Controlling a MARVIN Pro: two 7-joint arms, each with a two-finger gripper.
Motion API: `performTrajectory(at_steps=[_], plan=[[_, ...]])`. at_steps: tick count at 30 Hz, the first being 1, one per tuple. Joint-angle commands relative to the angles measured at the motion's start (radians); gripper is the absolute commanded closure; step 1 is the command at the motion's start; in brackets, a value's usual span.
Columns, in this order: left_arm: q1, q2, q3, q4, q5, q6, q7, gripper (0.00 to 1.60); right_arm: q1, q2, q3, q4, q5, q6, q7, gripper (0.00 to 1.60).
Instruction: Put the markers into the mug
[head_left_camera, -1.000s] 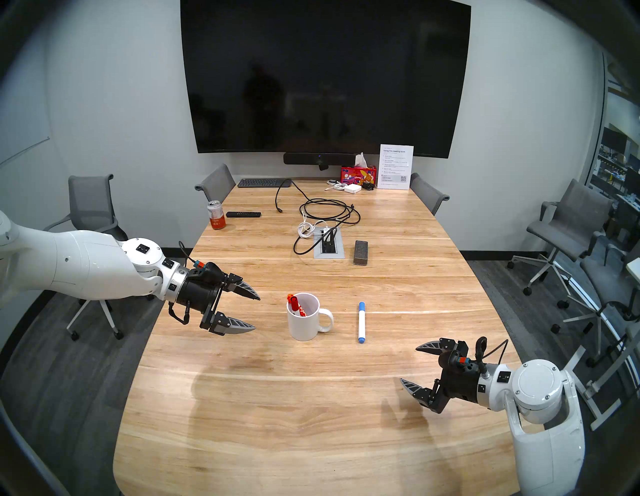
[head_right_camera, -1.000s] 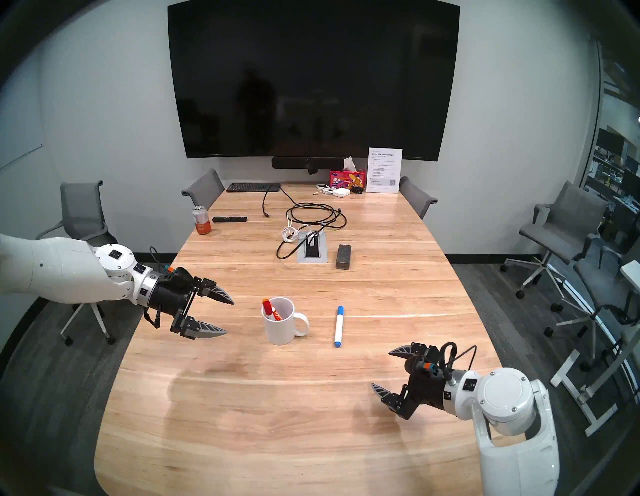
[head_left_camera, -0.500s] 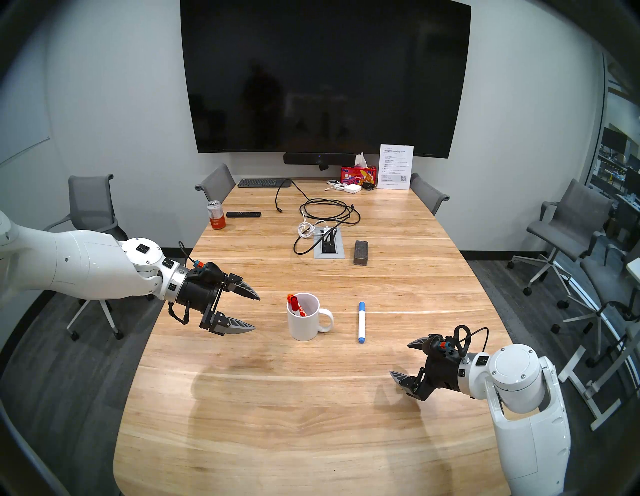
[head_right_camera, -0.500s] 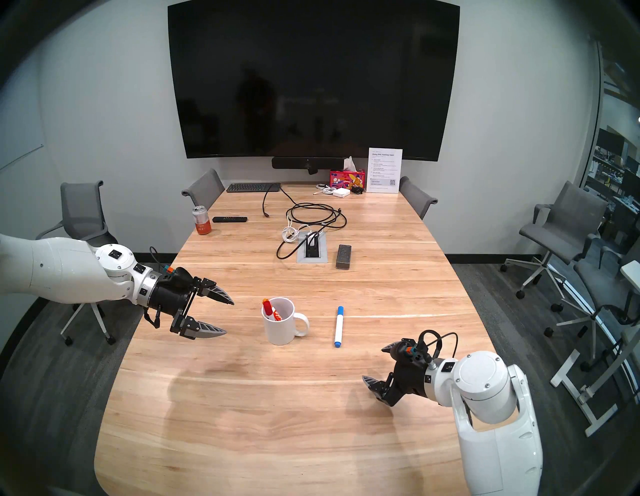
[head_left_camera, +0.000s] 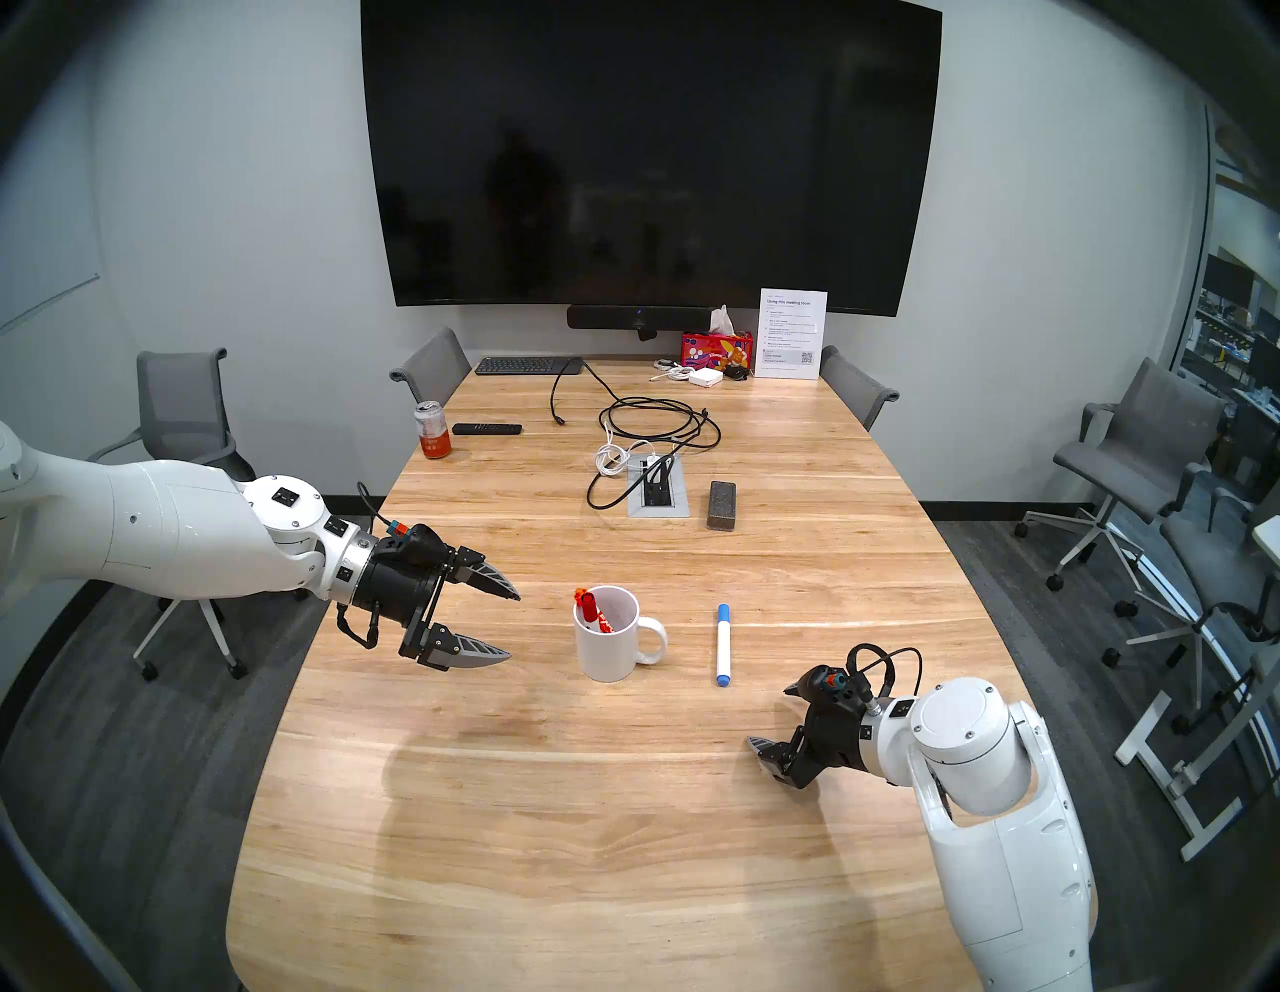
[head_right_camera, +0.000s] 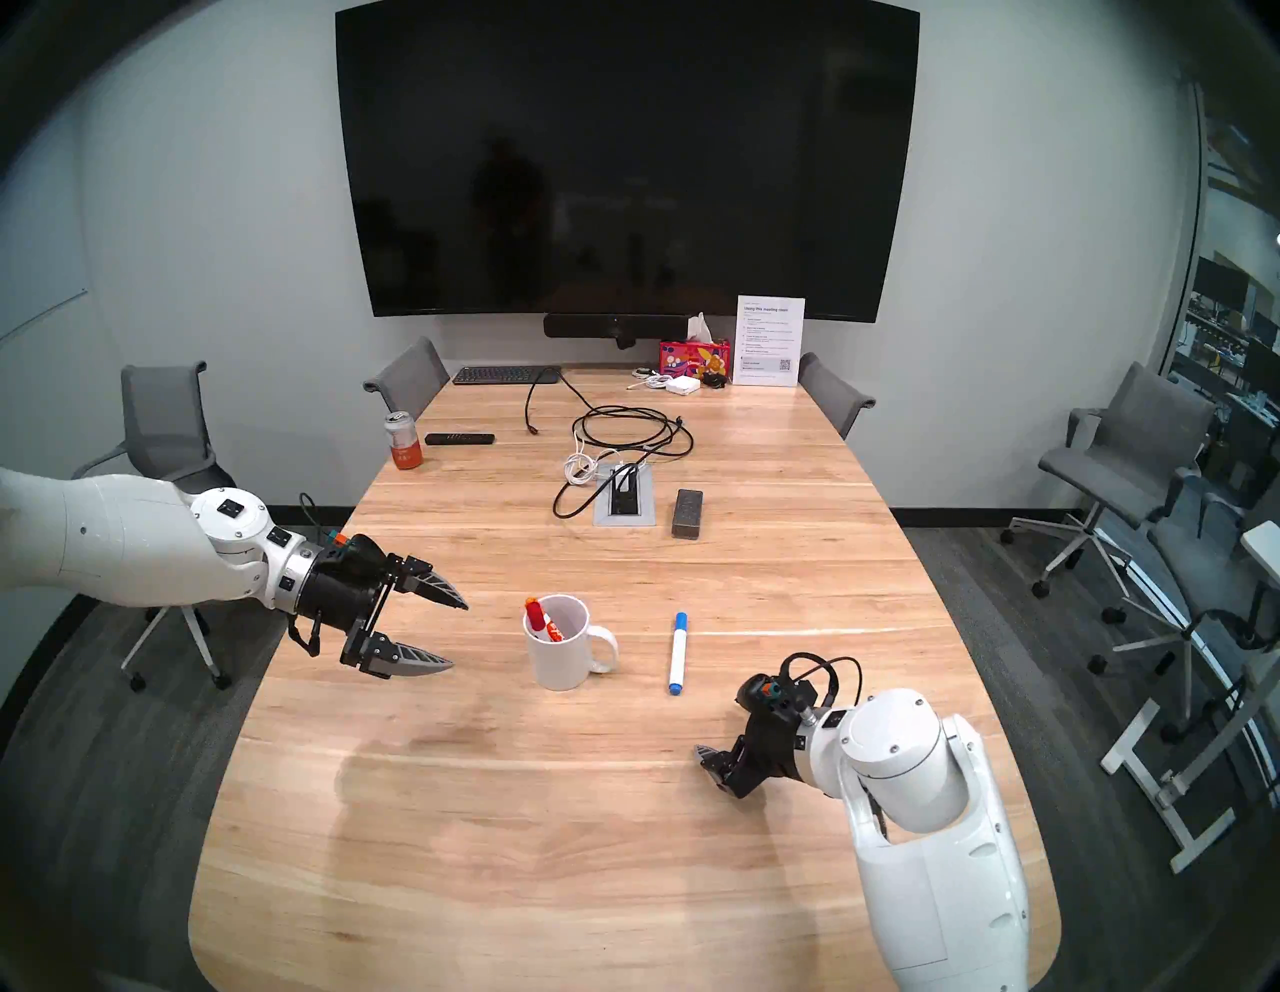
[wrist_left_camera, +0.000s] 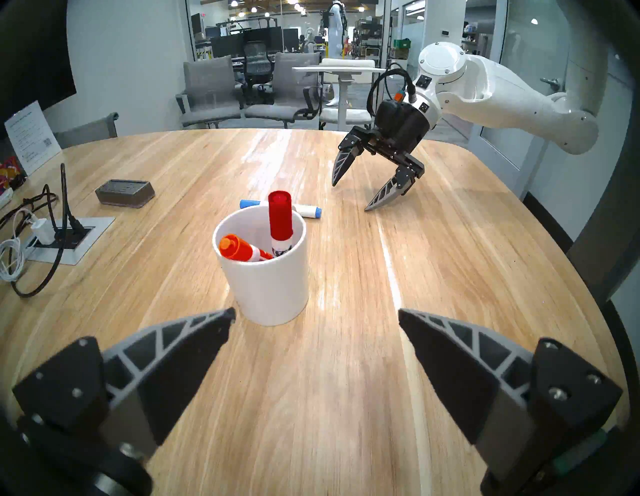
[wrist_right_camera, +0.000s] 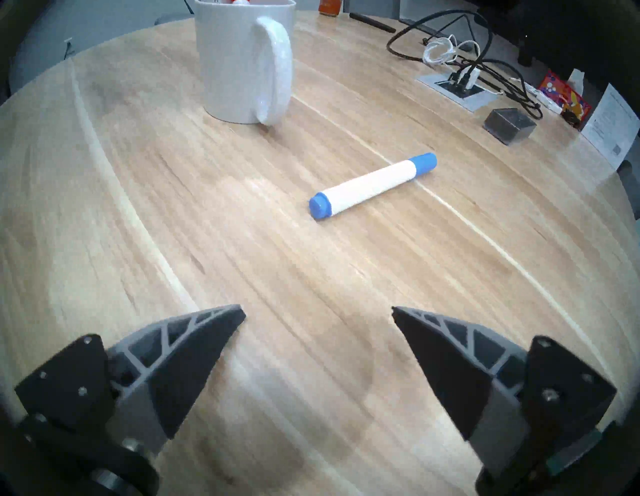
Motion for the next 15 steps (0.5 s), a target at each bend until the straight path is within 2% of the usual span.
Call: performTrajectory(at_steps=[1, 15], plan=[[-0.018, -0.003, -0.012, 0.002, 0.0, -0.003, 0.001, 0.0, 0.067, -0.034, -0.033, 0.012, -0.027, 0.027, -0.039, 0.0], [-0.018, -0.003, -0.012, 0.002, 0.0, -0.002, 0.001, 0.0, 0.096, -0.046, -0.065, 0.07, -0.085, 0.066, -0.088, 0.0]])
